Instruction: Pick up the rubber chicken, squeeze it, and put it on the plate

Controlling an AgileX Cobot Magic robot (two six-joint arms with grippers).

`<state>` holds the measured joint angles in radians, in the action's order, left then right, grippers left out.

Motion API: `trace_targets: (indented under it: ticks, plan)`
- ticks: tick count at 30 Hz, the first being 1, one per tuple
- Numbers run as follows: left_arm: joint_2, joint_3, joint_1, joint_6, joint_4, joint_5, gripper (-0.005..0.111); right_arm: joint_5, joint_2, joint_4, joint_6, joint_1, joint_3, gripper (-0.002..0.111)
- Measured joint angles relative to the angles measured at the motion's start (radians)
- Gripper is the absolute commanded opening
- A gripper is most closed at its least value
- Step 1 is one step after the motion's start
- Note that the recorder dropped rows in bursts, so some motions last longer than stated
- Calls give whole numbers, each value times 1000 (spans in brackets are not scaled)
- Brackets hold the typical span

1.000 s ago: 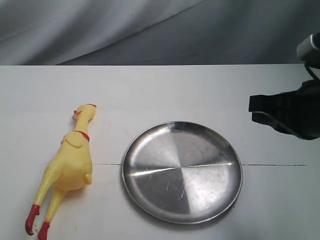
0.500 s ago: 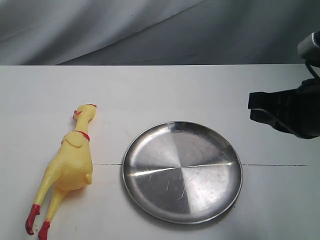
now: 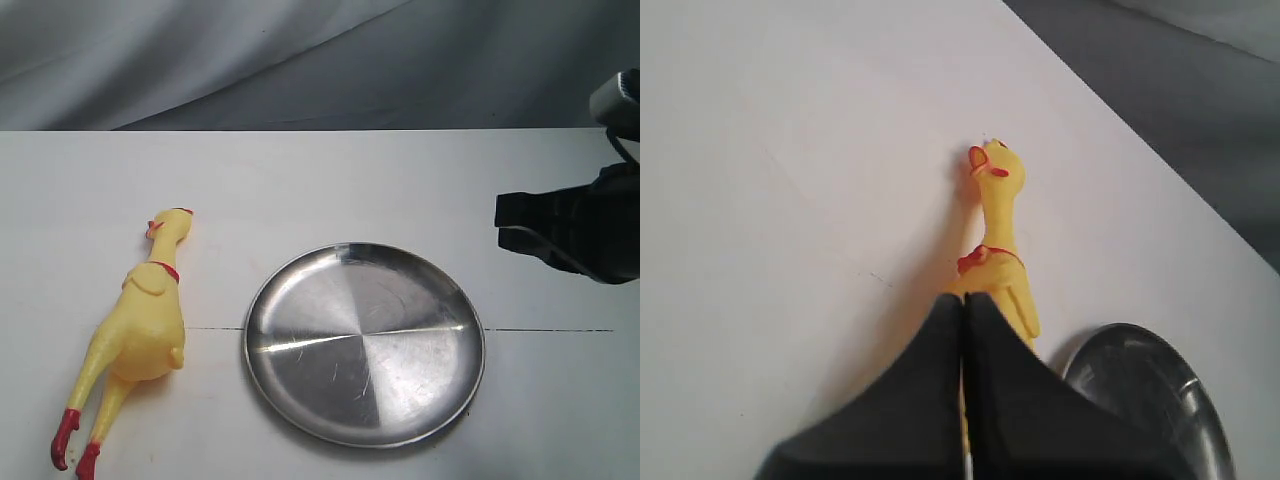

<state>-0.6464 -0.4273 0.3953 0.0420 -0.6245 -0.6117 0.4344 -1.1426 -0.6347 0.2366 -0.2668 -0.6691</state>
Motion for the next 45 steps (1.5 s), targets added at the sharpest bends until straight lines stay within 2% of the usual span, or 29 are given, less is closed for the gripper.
trace_targets:
  ticks: [4,11,15,24,27,30,35,40,43,45]
  plan:
    - [-11,-2,0,-30,-42,3,0,0,0,0,0,0,0,0]
    - [-109,-78,0,-207,-66,-161,2,2,0,0,0,0,0,0]
    - [-168,-129,0,-244,-68,-232,2,2,0,0,0,0,0,0]
    - [-277,-154,0,-332,-47,-266,2,2,0,0,0,0,0,0]
    - [-308,-186,-21,-360,-33,-269,2,4,0,0,0,0,0,0]
    - [-344,-252,-65,-370,-1,-269,4,4,0,0,0,0,0,0]
    - [-434,-373,-156,-366,23,-325,25,4,0,0,5,0,0,0]
    - [-565,-425,-363,-282,72,-352,27,8,0,0,9,0,0,0]
    - [-618,-425,-464,-207,205,-355,46,16,0,0,13,0,0,0]
    - [-637,-425,-490,-163,267,-355,58,16,0,0,13,0,0,0]
